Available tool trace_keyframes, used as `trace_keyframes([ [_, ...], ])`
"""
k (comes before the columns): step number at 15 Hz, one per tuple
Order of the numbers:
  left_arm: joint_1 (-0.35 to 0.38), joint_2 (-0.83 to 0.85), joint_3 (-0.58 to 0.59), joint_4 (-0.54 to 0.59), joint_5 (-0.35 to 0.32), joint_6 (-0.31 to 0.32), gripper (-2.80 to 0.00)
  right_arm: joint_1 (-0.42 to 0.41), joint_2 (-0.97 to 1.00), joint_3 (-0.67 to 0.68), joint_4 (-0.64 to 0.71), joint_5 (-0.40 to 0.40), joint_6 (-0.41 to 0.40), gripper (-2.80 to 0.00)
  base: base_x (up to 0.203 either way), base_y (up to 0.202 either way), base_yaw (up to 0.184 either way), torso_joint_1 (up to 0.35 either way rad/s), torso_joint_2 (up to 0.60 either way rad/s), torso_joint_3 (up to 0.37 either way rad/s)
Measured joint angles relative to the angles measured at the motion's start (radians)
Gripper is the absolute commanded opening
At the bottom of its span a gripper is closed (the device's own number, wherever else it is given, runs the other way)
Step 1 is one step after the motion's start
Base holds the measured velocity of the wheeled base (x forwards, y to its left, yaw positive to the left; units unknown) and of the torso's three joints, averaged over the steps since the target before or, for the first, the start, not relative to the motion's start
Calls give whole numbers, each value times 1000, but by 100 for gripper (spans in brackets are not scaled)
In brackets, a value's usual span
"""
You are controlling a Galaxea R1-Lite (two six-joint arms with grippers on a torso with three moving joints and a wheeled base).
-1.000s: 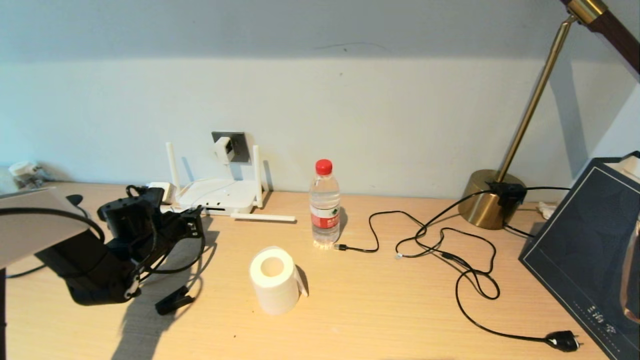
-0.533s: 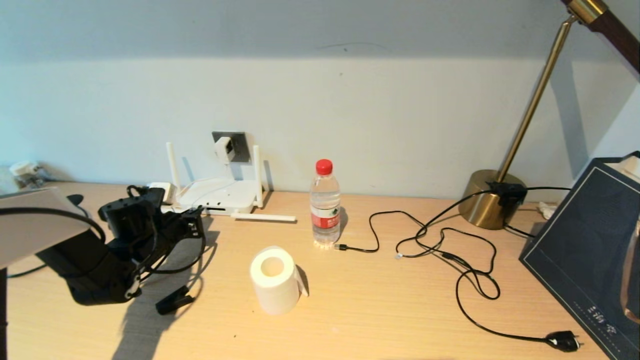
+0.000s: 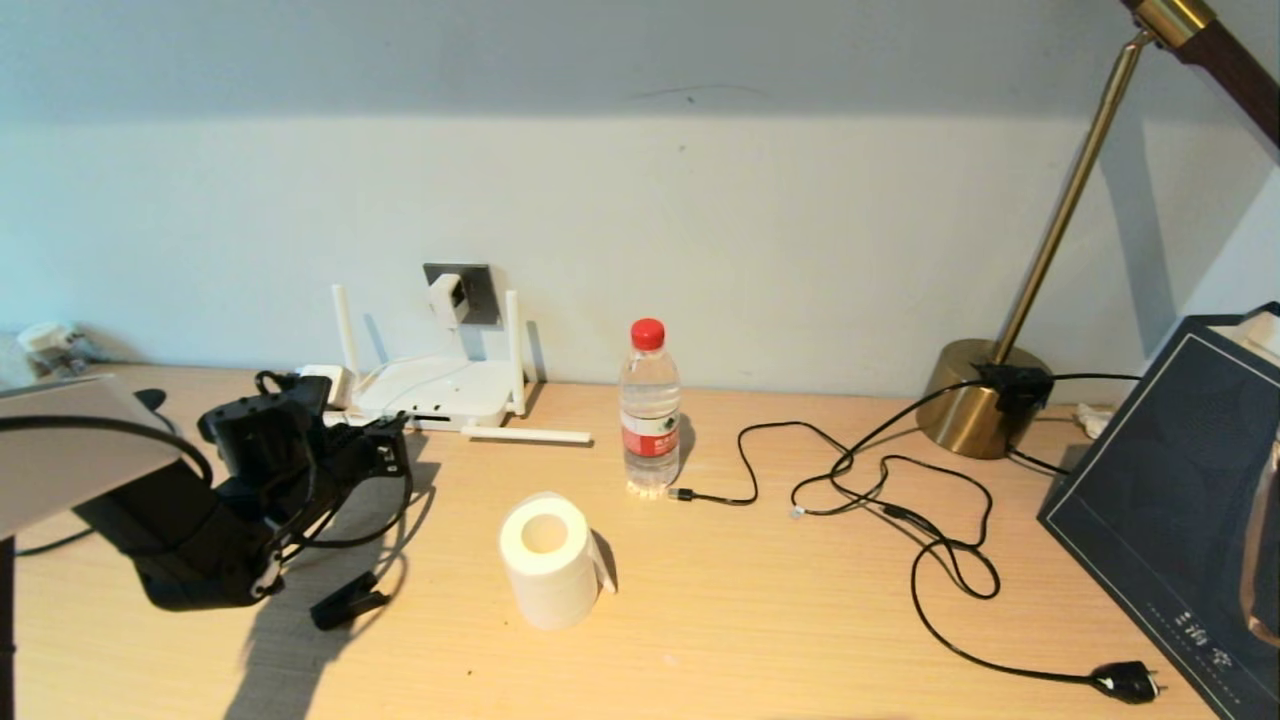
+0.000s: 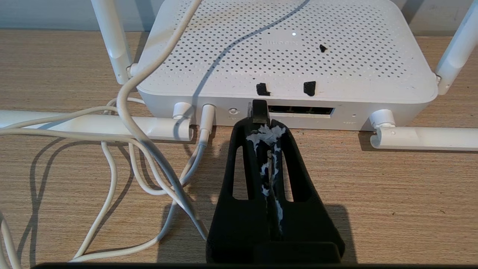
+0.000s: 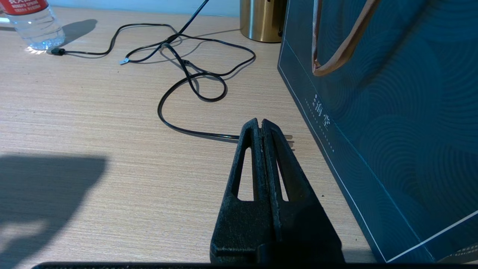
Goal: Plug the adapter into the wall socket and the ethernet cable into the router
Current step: Align cable and router interface
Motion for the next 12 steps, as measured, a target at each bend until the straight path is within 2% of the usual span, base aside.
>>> trace_keyframes([
  [12,-4,2,-1,0,0,0,-280,0,0,0,0,0,0,-280,0,0,0,0,0,0],
])
